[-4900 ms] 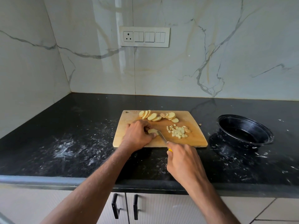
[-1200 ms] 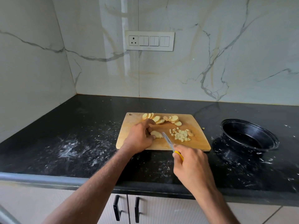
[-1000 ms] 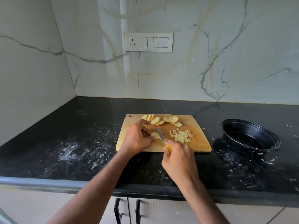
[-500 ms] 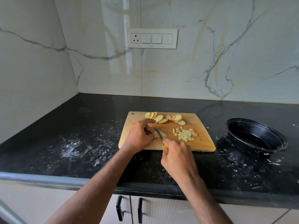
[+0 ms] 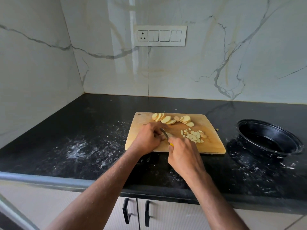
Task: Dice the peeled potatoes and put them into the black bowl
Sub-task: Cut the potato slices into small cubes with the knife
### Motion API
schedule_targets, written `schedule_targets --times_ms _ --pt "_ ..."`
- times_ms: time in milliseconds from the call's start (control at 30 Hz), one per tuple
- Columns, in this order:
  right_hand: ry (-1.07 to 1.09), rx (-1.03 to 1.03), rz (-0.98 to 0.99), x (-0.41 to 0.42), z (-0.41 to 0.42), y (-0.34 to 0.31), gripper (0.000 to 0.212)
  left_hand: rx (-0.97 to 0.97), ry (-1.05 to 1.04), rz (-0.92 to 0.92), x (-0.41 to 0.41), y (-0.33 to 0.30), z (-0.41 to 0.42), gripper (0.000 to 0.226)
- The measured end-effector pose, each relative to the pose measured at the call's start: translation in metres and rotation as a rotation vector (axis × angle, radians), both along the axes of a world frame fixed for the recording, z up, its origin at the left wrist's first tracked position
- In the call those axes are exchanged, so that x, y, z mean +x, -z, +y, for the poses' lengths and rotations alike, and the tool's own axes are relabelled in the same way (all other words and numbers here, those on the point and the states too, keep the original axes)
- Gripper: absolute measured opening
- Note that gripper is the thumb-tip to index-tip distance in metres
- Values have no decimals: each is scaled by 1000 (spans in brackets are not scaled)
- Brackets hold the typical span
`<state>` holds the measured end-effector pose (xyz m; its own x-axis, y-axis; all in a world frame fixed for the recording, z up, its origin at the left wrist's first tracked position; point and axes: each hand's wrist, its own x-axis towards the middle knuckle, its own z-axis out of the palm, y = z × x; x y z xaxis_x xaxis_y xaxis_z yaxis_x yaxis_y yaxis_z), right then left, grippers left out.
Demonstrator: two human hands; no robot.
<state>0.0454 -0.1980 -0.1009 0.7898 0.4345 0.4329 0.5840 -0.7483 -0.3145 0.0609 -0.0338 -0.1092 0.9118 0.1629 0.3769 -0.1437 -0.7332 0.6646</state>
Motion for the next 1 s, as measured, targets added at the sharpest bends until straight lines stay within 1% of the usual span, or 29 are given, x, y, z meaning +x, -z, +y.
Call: schedule_targets --times_ms 133,333,400,500,633,767,900,1000 --pt "-15 -24 2 -9 -12 3 16 121 14 -6 0 -3 1 33" --pt "-46 -21 10 -23 -37 4 8 145 -2 2 0 -2 0 26" --pt "-35 10 24 -25 -47 3 9 117 -16 -4 -1 -2 -1 27" --pt "-1 74 43 -23 -54 0 15 -32 -60 13 -4 -2 -2 38" --pt "28 183 -3 -19 -34 0 19 -123 -129 -9 -7 -3 -1 47" --pt "29 180 7 -15 -11 5 27 -159 -136 -15 -9 -3 1 44" --pt "26 117 10 -13 -5 7 27 -136 -163 -28 -8 -2 2 35" --pt "26 89 7 -14 -5 7 25 -129 -168 -28 -7 -1 2 33"
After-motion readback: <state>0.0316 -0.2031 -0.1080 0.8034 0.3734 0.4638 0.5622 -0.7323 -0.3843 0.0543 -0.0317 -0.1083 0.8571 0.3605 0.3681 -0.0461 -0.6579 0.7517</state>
